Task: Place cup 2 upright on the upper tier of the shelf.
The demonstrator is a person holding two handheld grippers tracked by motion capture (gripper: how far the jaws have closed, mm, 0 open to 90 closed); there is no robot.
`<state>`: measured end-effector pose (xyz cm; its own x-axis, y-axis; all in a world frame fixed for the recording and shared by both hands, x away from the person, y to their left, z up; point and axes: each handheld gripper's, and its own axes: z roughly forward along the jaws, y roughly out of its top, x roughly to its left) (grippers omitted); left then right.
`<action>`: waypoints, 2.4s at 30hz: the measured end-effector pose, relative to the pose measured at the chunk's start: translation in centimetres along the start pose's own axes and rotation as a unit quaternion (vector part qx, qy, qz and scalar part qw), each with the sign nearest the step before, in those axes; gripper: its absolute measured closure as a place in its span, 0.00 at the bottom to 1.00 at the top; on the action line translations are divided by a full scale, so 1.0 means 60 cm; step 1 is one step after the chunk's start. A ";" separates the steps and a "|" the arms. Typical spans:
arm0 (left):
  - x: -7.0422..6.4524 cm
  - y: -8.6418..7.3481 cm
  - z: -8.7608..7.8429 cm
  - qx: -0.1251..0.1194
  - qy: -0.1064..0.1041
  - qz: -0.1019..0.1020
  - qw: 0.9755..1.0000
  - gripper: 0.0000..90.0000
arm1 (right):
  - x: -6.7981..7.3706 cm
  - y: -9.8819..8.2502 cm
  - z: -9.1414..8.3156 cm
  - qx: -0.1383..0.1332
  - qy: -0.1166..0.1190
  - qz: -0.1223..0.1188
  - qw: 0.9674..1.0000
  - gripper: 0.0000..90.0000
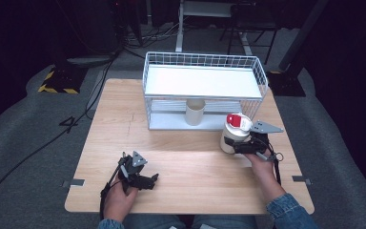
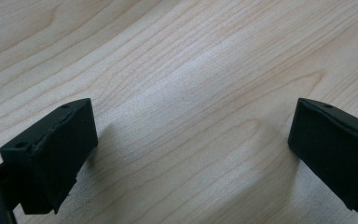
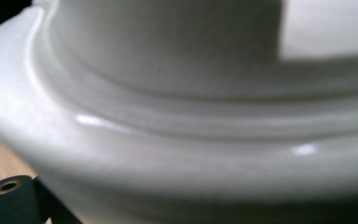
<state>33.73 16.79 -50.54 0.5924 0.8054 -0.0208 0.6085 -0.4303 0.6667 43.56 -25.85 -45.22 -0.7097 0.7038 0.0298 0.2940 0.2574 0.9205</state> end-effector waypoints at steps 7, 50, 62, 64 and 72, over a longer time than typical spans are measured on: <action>0.000 0.000 0.000 0.000 0.000 0.000 1.000 0.02 | 0.010 0.026 -0.021 -0.006 0.005 -0.008 1.000 0.12; 0.000 0.000 0.000 0.000 0.000 0.000 1.000 0.02 | 0.014 0.205 -0.106 -0.043 0.002 -0.009 0.999 0.12; 0.000 0.000 0.000 0.001 0.000 -0.001 1.000 0.02 | 0.007 0.250 -0.109 -0.059 -0.004 -0.004 0.998 0.12; 0.000 0.000 0.000 0.000 -0.001 -0.001 1.000 0.02 | 0.005 0.255 -0.108 -0.061 -0.003 0.001 0.998 0.12; 0.000 0.000 0.000 0.000 -0.001 -0.001 1.000 0.02 | 0.001 0.275 -0.099 -0.061 -0.011 -0.003 0.998 0.12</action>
<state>33.72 16.78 -50.55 0.5919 0.8057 -0.0227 0.6100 -0.4294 0.6660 44.56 -25.52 -27.73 -0.6965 0.7174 0.0163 0.2082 0.1803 0.9613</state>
